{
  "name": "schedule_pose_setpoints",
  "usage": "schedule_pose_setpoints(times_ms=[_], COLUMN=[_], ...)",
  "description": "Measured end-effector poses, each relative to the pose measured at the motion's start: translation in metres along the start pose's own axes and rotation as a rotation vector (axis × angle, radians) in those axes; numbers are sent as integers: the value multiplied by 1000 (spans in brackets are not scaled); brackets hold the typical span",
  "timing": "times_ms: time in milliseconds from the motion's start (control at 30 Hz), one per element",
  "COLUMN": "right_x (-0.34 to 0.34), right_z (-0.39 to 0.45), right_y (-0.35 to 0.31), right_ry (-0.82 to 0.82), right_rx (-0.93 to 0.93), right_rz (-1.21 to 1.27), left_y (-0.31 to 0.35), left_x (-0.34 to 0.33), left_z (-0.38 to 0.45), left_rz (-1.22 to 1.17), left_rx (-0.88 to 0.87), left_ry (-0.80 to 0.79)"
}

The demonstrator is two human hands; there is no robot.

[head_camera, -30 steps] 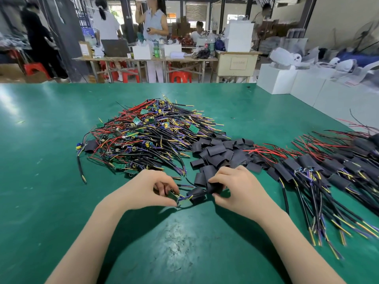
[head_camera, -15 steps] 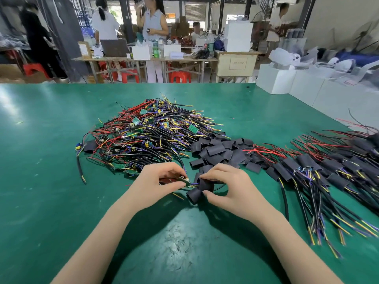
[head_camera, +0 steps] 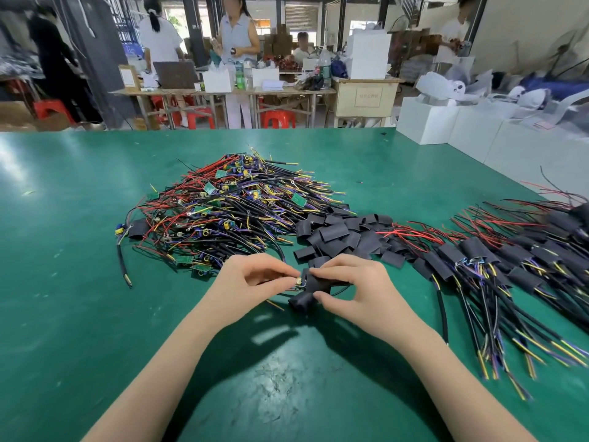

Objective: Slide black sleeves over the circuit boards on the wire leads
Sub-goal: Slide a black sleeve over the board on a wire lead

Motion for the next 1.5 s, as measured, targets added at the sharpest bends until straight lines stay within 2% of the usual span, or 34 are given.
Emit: schedule_pose_setpoints(times_ms=[300,567,900,1200,1400,1500], right_x=[-2,4,3,7,5,1], right_z=[-1,1,1,1,-2,-1], right_y=[-2,-2,0,-3,3,0], right_ry=[-7,52,48,127,137,107], right_rx=[18,19,19,49,3,68], right_rz=[13,48,45,34,-156,-234], left_y=[0,-9,-4,-8,-2,-3], left_x=[-1,3,1,2,0,-2], left_z=[0,1,0,0,0,0], left_rz=[-98,-109,-178,-204,-169,-145], left_rx=[5,113,80,141,104,112], left_ry=[-65,15,-22,48,12,6])
Point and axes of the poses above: each hand's wrist, its own z-axis towards the middle knuckle, its own x-axis out of the back of the hand, y = z × x, the point moved 6 cm from there along z, towards the middle knuckle, and after that the axes turned 2 degrees about y, right-handed, at the moved point
